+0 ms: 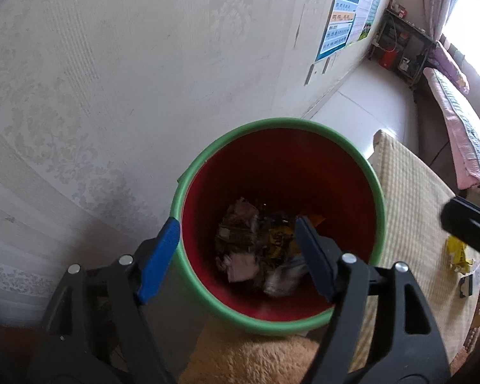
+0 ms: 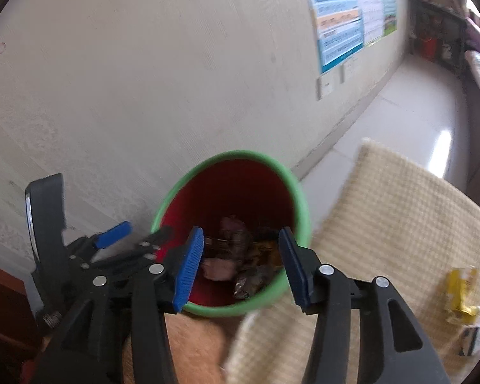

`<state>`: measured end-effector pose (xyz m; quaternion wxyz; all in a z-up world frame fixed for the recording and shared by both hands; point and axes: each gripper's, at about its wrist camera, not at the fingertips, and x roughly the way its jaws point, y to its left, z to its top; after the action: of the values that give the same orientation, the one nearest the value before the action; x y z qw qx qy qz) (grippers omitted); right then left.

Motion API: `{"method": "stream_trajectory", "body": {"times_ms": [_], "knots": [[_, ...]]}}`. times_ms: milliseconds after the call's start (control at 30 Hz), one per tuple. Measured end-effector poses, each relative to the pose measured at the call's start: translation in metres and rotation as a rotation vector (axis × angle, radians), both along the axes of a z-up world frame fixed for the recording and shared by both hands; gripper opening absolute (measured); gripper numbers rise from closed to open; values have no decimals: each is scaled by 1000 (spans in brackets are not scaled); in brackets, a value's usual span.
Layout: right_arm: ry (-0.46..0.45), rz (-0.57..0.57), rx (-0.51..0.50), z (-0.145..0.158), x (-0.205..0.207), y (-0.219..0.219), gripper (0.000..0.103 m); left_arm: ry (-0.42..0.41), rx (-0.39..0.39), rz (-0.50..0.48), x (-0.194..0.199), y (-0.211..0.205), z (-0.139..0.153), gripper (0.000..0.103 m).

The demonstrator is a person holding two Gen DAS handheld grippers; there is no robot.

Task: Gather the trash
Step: 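Grasp the white milk carton with the right gripper while the left gripper grasps the yellow juice box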

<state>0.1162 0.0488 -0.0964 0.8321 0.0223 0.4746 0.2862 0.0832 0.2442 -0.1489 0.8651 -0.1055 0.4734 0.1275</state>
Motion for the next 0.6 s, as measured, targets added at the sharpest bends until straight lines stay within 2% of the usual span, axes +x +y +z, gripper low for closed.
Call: {"method": "stream_trajectory", "body": {"times_ms": [100, 267, 333, 400, 467, 600], "knots": [[-38, -133, -62, -4, -11, -59, 55, -13, 19, -11, -9, -7, 5, 72], [-2, -533, -185, -30, -27, -202, 59, -30, 12, -28, -16, -29, 10, 72], [70, -713, -220, -47, -30, -262, 64, -33, 1, -59, -17, -48, 11, 72], [154, -846, -193, -63, -31, -306, 64, -33, -7, -101, -15, -69, 13, 72], [203, -944, -190, -77, -29, -337, 65, -31, -11, -152, -12, -92, 15, 72], [275, -998, -179, -100, -15, -359, 68, -35, -54, -239, -13, -137, 21, 72]]}}
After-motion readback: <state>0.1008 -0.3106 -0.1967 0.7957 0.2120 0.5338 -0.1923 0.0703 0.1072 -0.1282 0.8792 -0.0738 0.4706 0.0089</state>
